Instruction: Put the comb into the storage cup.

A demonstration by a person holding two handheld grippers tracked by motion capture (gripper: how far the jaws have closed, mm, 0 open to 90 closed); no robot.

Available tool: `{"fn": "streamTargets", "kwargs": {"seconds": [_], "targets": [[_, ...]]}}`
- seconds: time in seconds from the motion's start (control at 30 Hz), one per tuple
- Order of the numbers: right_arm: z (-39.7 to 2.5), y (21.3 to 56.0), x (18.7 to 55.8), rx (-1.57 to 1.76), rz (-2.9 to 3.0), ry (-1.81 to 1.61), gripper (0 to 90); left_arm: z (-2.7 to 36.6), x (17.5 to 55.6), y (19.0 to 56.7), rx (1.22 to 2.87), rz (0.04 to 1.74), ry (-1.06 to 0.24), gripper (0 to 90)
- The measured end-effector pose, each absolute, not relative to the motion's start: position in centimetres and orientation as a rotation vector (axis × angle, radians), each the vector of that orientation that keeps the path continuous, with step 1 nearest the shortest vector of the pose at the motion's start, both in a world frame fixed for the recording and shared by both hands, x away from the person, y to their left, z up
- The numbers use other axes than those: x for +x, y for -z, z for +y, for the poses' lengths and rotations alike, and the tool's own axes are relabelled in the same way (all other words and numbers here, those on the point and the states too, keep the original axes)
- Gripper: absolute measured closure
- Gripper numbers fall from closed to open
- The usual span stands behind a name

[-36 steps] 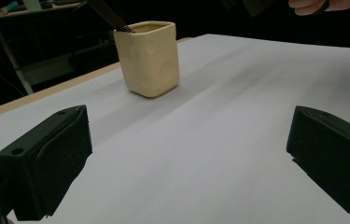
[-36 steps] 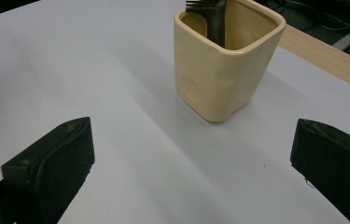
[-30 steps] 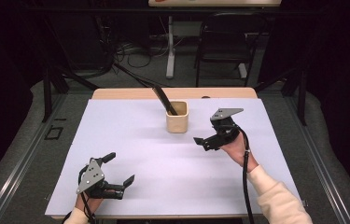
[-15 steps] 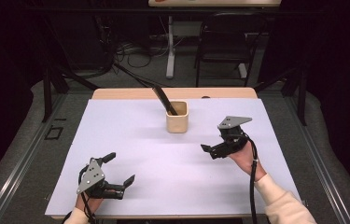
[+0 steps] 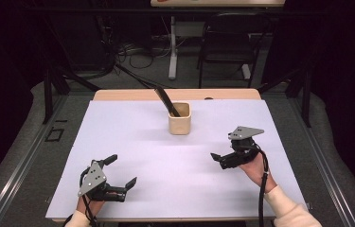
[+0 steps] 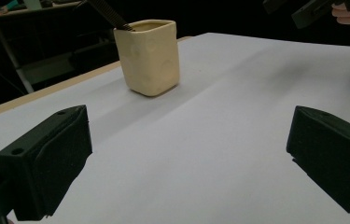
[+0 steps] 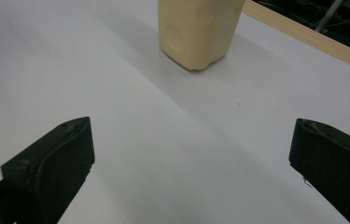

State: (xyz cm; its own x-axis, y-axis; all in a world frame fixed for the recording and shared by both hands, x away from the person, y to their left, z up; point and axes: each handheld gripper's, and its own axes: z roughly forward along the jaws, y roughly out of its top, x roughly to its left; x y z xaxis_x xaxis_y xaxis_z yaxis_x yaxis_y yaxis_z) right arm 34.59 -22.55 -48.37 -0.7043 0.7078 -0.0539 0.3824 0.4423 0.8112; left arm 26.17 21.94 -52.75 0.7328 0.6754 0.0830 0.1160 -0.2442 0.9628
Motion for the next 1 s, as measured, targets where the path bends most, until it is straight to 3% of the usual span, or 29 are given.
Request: {"fn": "streamTargets", "kwargs": {"seconds": [1.0], "targets": [[-24.7,51.1,29.3,0.889,2.215,-1.163,0.0,21.8,26.1,52.8,1.772,0.622,-0.595,0.1]]}}
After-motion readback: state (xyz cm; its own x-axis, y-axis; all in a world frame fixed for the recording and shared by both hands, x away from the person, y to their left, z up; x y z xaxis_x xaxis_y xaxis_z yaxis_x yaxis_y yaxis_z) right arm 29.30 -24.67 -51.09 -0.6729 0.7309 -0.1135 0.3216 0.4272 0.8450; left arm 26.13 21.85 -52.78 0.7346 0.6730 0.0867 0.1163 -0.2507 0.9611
